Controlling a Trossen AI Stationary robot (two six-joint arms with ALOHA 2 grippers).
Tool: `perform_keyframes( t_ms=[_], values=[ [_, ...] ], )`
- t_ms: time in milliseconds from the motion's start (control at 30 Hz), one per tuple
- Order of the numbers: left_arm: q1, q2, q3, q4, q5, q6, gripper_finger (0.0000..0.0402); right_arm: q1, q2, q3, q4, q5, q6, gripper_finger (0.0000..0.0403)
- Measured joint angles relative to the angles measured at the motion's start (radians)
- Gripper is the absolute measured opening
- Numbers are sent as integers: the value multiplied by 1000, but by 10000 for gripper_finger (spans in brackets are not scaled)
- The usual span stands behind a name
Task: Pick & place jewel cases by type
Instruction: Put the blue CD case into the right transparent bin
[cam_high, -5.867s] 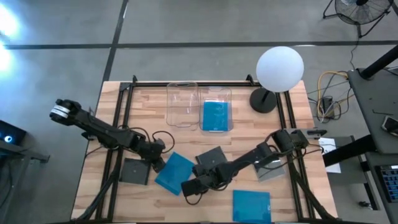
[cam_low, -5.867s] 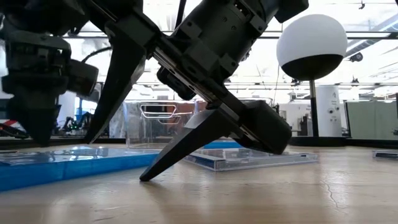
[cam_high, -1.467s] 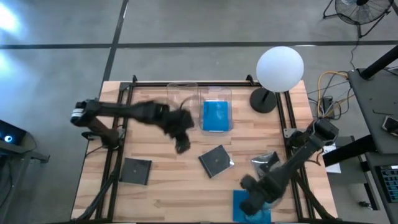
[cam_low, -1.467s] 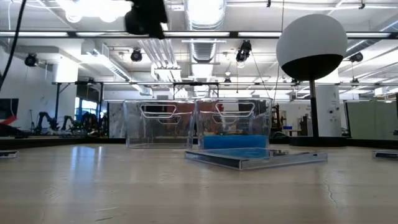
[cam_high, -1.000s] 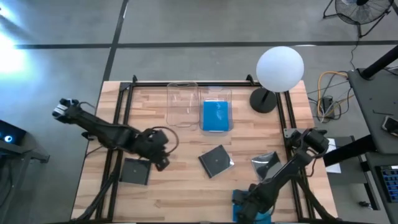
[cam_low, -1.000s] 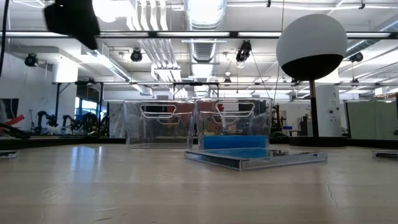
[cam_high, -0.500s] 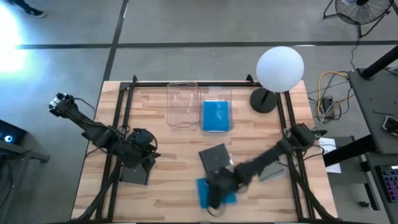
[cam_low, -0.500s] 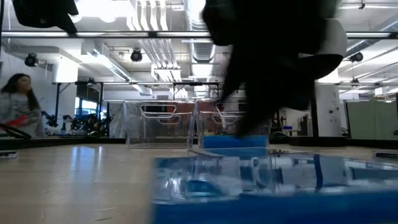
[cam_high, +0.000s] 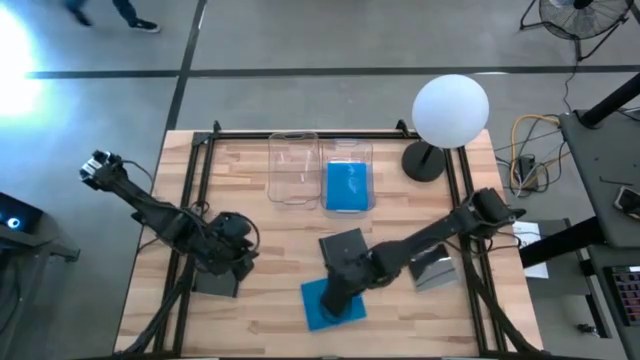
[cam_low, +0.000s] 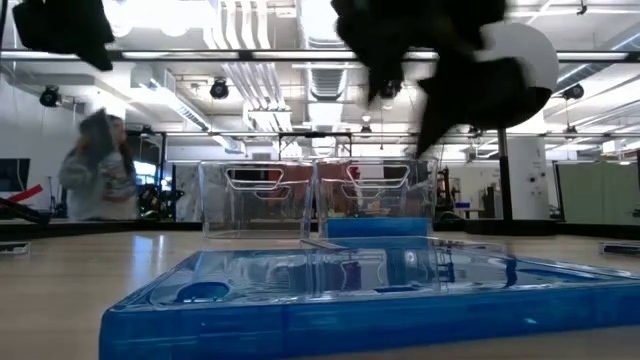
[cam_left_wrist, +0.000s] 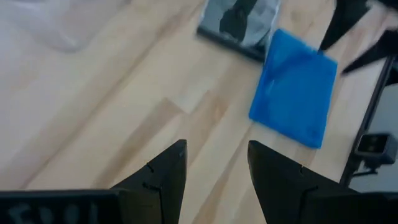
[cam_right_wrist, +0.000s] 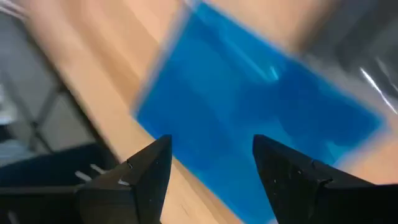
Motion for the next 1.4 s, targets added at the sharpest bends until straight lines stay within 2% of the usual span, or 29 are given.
perform_keyframes(
  t_ms=[167, 367, 433, 533, 667, 767, 900, 1067, 1300, 1400],
  values=[
    [1, 89, -83, 157, 107, 31, 152, 81, -3, -37, -58, -72, 165, 219],
    [4, 197, -223, 515, 276, 13, 152, 144, -3, -109, -46, 18, 345, 219],
    [4, 226, -260, 611, 292, -5, 152, 147, -3, -158, 34, 28, 373, 219],
    [9, 263, -301, 708, 311, -52, 152, 144, -3, -264, 263, 32, 414, 219],
    [10, 310, -315, 741, 370, -104, 152, 137, -12, -400, 509, 78, 523, 219],
    [10, 333, -316, 763, 378, -120, 152, 136, -13, -459, 611, 110, 564, 219],
    [19, 373, -318, 783, 380, -137, 152, 114, -5, -468, 735, 109, 523, 219],
    [35, 436, -317, 822, 380, -228, 151, 78, 31, -409, 731, 130, 487, 219],
    [65, 448, -326, 877, 254, -316, 151, 67, 85, -310, 704, 114, 408, 219],
    [66, 443, -356, 893, 238, -373, 151, 67, 86, -309, 682, 115, 405, 219]
  ],
)
